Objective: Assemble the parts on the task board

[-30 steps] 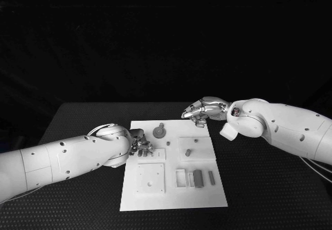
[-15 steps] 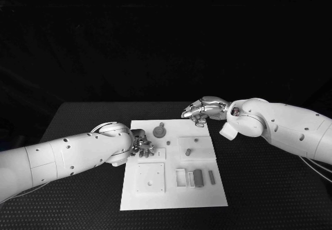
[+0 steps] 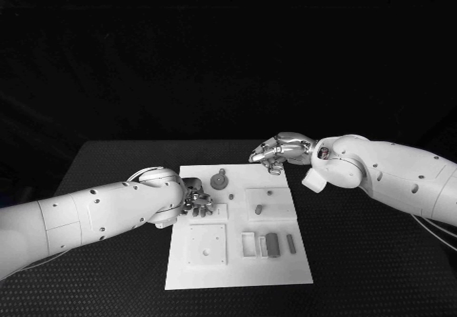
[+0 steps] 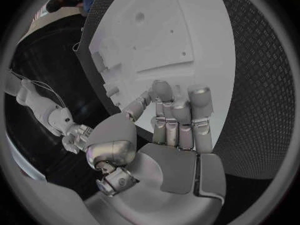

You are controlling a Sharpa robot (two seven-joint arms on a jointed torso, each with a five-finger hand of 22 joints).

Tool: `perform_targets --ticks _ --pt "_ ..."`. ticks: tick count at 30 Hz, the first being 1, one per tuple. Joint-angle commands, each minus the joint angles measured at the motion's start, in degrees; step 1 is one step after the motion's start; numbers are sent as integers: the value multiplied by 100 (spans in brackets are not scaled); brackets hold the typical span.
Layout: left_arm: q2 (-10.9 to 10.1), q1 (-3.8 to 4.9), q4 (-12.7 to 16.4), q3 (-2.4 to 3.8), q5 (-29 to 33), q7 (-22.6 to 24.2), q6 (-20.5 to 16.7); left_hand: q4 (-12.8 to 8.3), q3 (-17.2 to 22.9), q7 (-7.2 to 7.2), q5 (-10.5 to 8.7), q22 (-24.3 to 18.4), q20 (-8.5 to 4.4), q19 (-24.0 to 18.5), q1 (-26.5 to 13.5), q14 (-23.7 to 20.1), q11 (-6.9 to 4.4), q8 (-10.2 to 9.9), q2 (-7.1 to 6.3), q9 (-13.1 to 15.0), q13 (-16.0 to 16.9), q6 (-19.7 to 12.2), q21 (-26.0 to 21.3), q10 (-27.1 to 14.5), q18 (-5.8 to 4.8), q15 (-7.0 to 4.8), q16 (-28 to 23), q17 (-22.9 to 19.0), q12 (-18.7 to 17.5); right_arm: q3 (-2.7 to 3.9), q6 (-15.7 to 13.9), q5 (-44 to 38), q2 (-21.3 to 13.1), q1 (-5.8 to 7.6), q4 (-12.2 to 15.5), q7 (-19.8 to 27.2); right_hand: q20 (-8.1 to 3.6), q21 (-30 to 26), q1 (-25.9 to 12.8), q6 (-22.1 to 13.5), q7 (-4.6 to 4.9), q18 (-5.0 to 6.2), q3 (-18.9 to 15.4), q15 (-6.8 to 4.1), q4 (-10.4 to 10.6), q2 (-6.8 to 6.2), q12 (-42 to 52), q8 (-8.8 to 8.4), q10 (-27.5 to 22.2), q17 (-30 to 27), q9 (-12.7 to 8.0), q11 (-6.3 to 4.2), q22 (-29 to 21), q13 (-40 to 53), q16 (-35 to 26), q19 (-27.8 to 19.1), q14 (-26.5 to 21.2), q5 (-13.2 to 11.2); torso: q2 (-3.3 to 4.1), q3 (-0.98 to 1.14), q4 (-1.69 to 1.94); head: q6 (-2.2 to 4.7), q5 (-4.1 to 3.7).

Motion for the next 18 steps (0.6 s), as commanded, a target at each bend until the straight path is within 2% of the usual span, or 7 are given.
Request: perform_targets --ticks 1,18 --pt "38 -3 -23 -4 -88 -19 105 63 263 24 10 121 -32 -71 127 -61 1 -4 90 2 6 -6 19 -35 273 -85 40 7 31 2 90 -22 4 -1 15 51 -29 -30 -47 -3 36 250 4 1 -12 19 20 -23 -42 -9 9 11 102 -9 -32 -29 -58 -22 1 -2 2 2 -7" --pt "-9 -3 -26 -4 -238 -17 97 61 258 26 10 121 -33 -77 135 -67 2 -3 93 5 10 -10 22 -41 273 -83 43 8 35 1 93 -19 -5 -1 19 51 -27 -31 -53 -4 37 250 4 1 -7 22 25 -23 -45 -9 10 11 103 -16 -31 -30 -61 -22 0 -4 4 -13 -15"
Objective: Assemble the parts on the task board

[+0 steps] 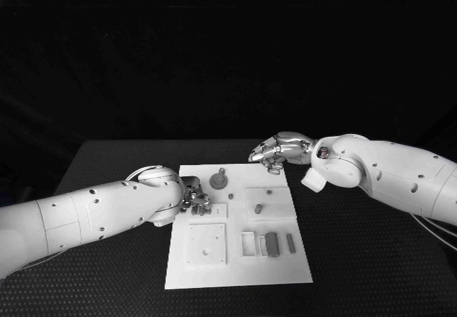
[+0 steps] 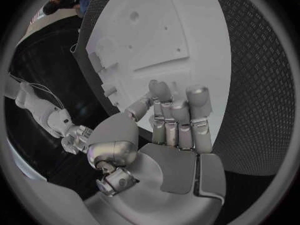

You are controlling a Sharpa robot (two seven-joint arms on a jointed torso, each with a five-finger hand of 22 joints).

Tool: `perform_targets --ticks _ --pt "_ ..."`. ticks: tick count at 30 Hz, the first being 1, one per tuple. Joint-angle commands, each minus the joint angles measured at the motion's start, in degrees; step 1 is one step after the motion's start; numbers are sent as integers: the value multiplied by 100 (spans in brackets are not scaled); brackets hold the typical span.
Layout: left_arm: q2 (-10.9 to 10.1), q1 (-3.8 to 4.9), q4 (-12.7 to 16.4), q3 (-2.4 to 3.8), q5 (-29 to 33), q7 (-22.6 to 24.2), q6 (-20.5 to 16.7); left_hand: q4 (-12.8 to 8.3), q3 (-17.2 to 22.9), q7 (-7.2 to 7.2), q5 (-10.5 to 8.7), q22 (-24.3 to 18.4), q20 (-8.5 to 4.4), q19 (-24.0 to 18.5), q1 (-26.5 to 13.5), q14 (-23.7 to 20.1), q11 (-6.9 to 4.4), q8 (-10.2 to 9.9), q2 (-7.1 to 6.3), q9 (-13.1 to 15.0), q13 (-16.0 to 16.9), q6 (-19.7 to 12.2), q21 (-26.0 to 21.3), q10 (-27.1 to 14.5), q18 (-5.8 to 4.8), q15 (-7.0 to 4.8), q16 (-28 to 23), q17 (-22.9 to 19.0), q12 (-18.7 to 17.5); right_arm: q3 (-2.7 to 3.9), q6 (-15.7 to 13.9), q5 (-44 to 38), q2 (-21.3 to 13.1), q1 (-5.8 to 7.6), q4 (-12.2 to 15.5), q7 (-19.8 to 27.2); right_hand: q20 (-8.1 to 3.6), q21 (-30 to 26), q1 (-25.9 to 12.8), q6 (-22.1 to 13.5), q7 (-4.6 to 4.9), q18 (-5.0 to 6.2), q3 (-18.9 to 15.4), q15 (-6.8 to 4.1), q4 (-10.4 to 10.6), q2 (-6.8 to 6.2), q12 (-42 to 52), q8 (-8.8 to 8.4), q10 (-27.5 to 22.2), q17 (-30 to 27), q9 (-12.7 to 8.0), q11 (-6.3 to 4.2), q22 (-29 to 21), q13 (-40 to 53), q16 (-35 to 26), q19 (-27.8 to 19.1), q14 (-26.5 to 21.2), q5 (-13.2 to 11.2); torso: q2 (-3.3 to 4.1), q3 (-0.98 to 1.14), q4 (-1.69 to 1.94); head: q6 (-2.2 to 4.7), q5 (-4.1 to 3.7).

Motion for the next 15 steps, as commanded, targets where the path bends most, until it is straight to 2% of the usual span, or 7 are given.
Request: perform_targets --ticks 1,15 --pt "-1 -8 24 -9 -77 -11 83 5 27 31 -15 123 18 -6 -19 4 4 -24 -45 5 5 -14 23 -43 247 -32 -15 9 39 3 90 -19 -2 -1 11 52 -28 -31 -53 -9 39 250 4 -17 -7 22 25 -23 -45 -10 5 11 103 -6 -31 -30 -43 -22 -1 -1 2 -2 -3" --pt "38 -9 81 -13 -186 12 58 1 24 31 -9 123 18 -9 -12 1 4 -23 -50 7 7 -15 25 -46 247 -31 -13 10 41 3 91 -19 4 -1 13 51 -27 -32 -58 -10 39 250 3 -16 -3 21 28 -23 -47 -10 5 12 103 -10 -31 -30 -44 -22 0 2 1 -1 -9"
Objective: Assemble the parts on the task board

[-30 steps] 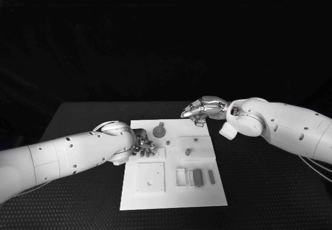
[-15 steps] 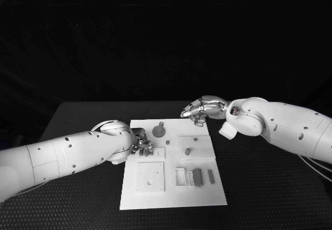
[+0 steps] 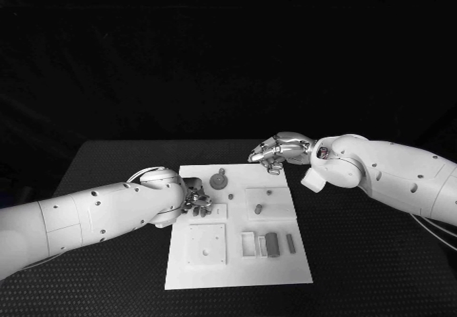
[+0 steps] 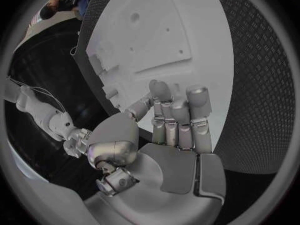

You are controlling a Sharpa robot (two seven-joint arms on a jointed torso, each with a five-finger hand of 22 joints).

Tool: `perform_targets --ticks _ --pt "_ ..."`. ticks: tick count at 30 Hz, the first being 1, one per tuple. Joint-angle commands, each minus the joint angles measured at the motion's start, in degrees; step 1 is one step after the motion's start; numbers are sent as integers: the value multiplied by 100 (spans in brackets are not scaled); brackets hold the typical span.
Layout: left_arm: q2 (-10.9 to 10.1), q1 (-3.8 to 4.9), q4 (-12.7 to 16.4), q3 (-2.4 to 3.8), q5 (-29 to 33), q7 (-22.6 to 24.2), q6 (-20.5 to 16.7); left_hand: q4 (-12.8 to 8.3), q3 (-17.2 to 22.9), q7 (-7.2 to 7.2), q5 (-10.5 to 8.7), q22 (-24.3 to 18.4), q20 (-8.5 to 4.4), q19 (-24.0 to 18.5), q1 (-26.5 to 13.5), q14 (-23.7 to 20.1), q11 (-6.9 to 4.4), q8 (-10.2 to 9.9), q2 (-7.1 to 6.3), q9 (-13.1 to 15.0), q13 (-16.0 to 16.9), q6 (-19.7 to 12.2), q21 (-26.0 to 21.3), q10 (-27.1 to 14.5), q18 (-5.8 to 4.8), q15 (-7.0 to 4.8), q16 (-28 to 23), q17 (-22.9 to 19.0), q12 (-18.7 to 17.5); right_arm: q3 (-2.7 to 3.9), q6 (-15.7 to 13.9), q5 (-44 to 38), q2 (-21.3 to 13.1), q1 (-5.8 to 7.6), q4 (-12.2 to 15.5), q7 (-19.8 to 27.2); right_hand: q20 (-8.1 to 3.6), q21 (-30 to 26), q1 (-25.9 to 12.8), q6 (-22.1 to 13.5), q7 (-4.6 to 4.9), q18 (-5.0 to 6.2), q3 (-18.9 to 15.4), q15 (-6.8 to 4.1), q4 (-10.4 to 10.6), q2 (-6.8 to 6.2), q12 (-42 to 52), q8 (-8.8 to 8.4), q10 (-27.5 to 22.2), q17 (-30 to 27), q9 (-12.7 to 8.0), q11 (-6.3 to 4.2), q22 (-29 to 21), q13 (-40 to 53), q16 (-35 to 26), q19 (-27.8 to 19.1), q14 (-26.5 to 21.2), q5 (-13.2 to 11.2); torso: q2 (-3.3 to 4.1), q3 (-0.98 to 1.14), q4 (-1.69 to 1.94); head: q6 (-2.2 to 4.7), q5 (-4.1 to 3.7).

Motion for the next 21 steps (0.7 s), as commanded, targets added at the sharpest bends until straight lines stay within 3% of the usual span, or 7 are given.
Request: perform_targets --ticks 1,17,21 --pt "13 1 15 0 -66 12 56 -6 18 32 -5 123 17 -9 -18 1 5 -18 -43 7 8 -15 25 -46 249 -32 -13 6 19 1 87 -19 2 -1 6 51 -27 -32 -59 2 28 249 3 -2 -3 21 29 -23 -47 -10 6 11 103 -10 -31 -30 -28 -22 0 3 -2 -5 -3" --pt "24 1 9 0 -74 37 -28 0 9 33 -6 122 18 -11 -16 -1 5 -17 -50 10 11 -16 28 -49 248 -32 -10 6 23 1 91 -17 5 -1 9 48 -26 -33 -64 1 29 249 3 -2 3 22 34 -23 -49 -10 6 12 103 -16 -30 -30 -29 -22 0 7 -2 2 -7" --pt "10 1 11 2 -23 89 -141 40 -37 31 -121 117 17 -12 -35 -3 4 -12 -152 17 17 -16 34 -54 250 -33 -6 3 33 1 90 -17 3 -1 2 47 -26 -33 -66 1 29 249 3 -2 4 21 34 -23 -50 -10 6 12 104 -17 -30 -31 -29 -22 -1 3 -4 8 -11"
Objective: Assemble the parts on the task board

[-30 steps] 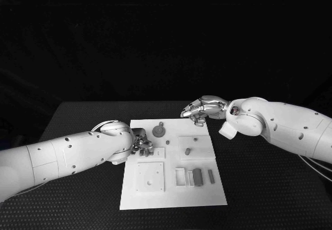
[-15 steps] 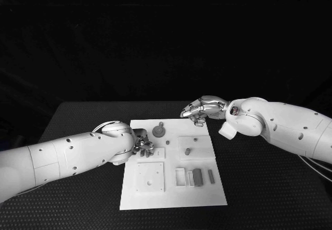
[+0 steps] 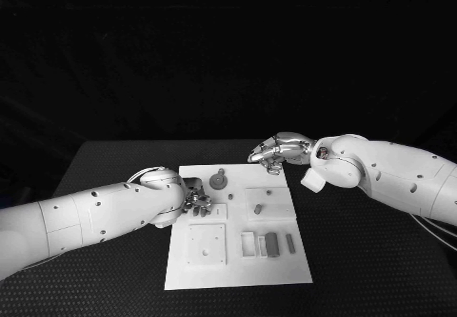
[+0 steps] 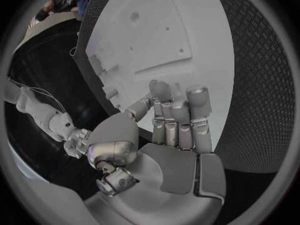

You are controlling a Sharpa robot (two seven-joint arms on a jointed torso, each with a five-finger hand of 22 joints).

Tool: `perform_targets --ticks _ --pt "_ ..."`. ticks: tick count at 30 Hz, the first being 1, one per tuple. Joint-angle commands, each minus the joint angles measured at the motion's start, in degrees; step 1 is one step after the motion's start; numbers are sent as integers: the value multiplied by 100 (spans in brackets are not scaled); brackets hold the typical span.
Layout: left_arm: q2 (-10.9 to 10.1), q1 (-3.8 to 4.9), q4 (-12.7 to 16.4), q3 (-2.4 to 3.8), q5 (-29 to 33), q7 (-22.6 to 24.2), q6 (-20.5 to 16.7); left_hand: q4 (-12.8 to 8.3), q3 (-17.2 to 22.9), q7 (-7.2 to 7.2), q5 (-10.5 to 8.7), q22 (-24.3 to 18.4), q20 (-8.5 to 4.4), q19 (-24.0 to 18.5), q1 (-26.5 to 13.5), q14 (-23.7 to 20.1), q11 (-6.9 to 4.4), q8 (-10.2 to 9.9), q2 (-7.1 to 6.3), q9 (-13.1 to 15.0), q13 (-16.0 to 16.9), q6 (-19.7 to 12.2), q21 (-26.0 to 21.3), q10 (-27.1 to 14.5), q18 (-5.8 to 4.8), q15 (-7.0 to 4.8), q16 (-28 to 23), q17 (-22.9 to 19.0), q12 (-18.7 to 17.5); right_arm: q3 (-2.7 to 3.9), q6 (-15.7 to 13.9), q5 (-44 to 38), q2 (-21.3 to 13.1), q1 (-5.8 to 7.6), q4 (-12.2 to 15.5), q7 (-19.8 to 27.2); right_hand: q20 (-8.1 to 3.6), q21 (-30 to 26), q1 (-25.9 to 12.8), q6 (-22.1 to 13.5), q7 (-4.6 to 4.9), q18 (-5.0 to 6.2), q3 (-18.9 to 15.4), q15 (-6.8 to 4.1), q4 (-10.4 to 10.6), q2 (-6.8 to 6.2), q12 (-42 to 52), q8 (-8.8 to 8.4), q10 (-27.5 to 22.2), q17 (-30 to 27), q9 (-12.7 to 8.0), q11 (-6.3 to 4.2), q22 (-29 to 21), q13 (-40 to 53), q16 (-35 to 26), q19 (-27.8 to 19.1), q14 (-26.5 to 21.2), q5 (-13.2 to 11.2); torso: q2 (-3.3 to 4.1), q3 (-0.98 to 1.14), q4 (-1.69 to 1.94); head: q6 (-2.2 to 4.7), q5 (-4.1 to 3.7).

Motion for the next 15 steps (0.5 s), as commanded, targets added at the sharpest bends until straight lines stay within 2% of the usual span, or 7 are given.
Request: perform_targets --ticks 1,3,9,12,13,14,15 --pt "-3 1 8 4 34 104 -144 81 -48 31 -257 113 4 -9 -22 5 2 -13 -156 9 9 -17 32 -58 254 -46 -4 2 36 3 88 -17 3 -1 0 46 -28 -33 -42 9 41 249 3 -5 4 -3 35 -23 -29 -5 7 -10 104 -6 -30 -29 -32 -22 0 -5 2 5 -6" --pt "-5 1 6 4 91 126 -175 171 -95 31 -345 110 6 -12 -81 4 1 -13 -250 12 9 -18 30 -60 254 -47 -3 -2 40 3 86 -17 3 -1 -4 45 -28 -34 -42 9 41 249 4 -5 4 -3 35 -23 -29 -5 7 -10 104 -7 -30 -29 -32 -22 0 -6 2 5 -7" --pt "-2 1 7 5 174 165 -247 392 -232 31 -389 108 4 -9 -272 4 -1 -9 -605 23 9 -21 31 -61 261 -50 3 -7 47 3 89 -16 5 -1 -6 45 -28 -34 -42 8 41 249 3 -5 5 -5 36 -23 -29 -5 7 -10 104 -8 -30 -29 -32 -22 0 -5 2 6 -7" --pt "-5 1 10 6 187 184 -268 457 -277 29 -391 107 0 -7 -333 0 -2 -2 -717 34 12 -25 32 -62 268 -51 8 -5 51 3 93 -15 6 -1 -8 45 -28 -34 -42 8 41 249 3 -5 5 -6 37 -24 -30 -5 7 -10 104 -9 -30 -29 -33 -22 -1 -6 3 2 -13" --pt "-8 1 11 6 195 186 -276 468 -332 29 -385 109 -1 -6 -370 -1 -2 1 -721 40 14 -30 36 -63 270 -52 12 -4 53 3 92 -15 6 -1 -10 44 -28 -34 -43 8 41 249 3 -5 5 -7 37 -24 -30 -5 7 -10 104 -9 -30 -29 -33 -22 0 -6 3 3 -14" --pt "-13 1 12 6 197 188 -281 265 -671 25 -335 120 -5 -38 -446 -14 -7 8 -553 59 22 -50 48 -79 282 -57 21 -1 60 3 92 -14 6 -1 -11 43 -28 -34 -43 7 41 249 4 -5 5 -6 37 -24 -30 -5 7 -10 104 -9 -30 -29 -33 -22 0 -7 3 5 -14" --pt "-15 1 13 6 197 188 -289 228 -739 21 -333 115 -6 -45 -454 -17 -11 8 -530 62 21 -49 45 -80 289 -62 19 -4 60 3 91 -13 5 -1 -13 42 -28 -34 -43 7 41 249 4 -5 5 -7 37 -24 -30 -5 7 -9 104 -10 -30 -29 -33 -22 0 -6 3 6 -16"
